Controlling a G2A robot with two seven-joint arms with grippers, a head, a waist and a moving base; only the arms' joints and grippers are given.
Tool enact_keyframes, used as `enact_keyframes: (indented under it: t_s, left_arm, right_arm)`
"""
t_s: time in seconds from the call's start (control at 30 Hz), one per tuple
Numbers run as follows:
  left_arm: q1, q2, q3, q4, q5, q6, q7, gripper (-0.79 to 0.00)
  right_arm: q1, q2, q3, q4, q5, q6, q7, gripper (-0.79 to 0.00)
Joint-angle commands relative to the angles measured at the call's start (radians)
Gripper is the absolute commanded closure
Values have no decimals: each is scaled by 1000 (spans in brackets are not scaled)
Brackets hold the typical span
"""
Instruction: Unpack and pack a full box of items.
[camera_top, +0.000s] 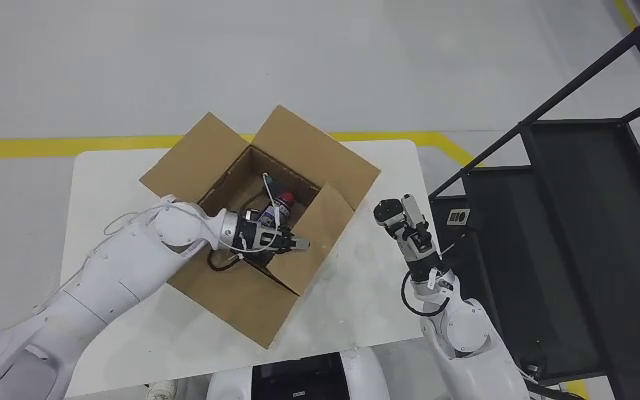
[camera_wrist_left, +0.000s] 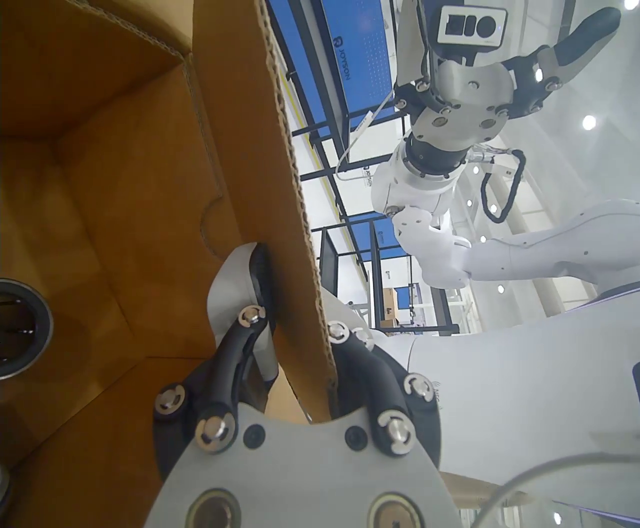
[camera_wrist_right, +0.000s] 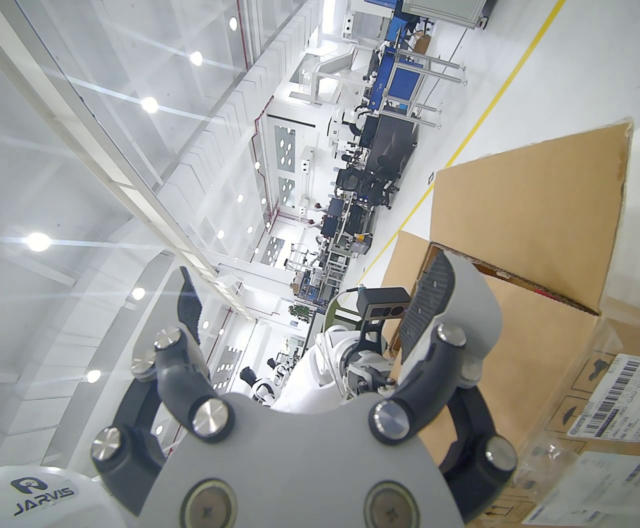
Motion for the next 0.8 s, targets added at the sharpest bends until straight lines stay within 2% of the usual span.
enact_keyframes:
  t_s: [0.0,0.07,0.1,0.13,0.17,0.6,0.77]
  left_arm:
    - [21,8,-19,-18,20,5,27,0]
    - [37,14,-34,-34,33,14,29,0]
    - [43,17,-41,-41,38,19,28,-228]
    - [47,19,-47,-46,43,23,25,-382]
    - [48,20,-54,-50,52,28,17,-785]
    - [-11,40,-182,-94,168,-2,-60,-785]
    - [-8,78,-276,-105,221,33,-120,-785]
  right_arm:
    - [0,0,0,0,0,0,0,-785]
    - [0,0,0,0,0,0,0,-785]
    - [0,0,0,0,0,0,0,-785]
    - [0,0,0,0,0,0,0,-785]
    - [0,0,0,0,0,0,0,-785]
    - [0,0,0,0,0,0,0,-785]
    - [0,0,0,0,0,0,0,-785]
